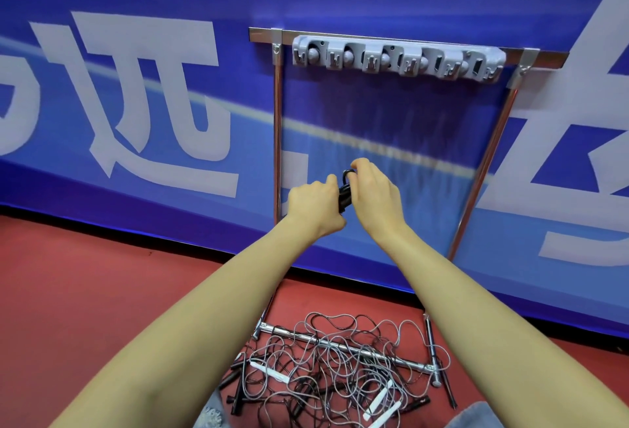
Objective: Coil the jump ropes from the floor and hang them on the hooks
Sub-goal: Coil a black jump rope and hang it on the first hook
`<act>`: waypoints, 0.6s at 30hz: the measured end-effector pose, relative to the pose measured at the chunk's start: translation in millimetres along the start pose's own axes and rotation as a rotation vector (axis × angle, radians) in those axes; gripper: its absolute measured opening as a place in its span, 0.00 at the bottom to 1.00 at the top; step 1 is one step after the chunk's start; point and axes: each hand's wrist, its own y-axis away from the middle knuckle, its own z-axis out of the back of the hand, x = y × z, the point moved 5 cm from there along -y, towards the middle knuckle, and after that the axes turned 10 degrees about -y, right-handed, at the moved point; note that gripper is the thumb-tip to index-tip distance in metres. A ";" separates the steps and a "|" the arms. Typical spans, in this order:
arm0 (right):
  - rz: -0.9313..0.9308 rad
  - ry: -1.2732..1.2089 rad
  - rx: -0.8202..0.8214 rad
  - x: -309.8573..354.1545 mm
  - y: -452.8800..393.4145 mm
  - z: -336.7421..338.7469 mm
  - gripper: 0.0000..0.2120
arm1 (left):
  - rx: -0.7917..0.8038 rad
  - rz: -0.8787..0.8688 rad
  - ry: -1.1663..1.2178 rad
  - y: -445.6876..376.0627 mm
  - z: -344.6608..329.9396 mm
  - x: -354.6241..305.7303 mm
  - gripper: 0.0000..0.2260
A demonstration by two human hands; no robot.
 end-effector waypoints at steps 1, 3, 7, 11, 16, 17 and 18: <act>-0.010 -0.023 -0.009 -0.1 -1.0 0.9 0.10 | 0.003 0.009 0.012 1.5 -1.2 -0.8 0.14; -0.042 -0.070 -0.031 -0.6 -2.4 2.6 0.10 | 0.001 0.014 0.028 4.2 -3.1 -1.9 0.16; -0.153 -0.196 -0.105 -4.8 -6.9 4.5 0.09 | -0.029 0.018 0.080 10.1 -7.2 -2.7 0.22; -0.299 -0.406 -0.184 -14.1 -16.3 2.8 0.08 | -0.017 0.043 0.136 12.2 -15.2 -2.8 0.25; -0.248 -0.454 -0.134 -8.7 -30.2 -0.6 0.05 | 0.098 0.034 0.448 1.1 -29.3 3.7 0.26; -0.230 -0.439 -0.124 -6.3 -34.3 0.1 0.05 | 0.132 0.038 0.554 -4.0 -31.5 5.9 0.23; -0.216 -0.413 -0.116 -4.6 -39.4 0.2 0.04 | 0.145 0.047 0.668 -9.4 -30.7 8.5 0.21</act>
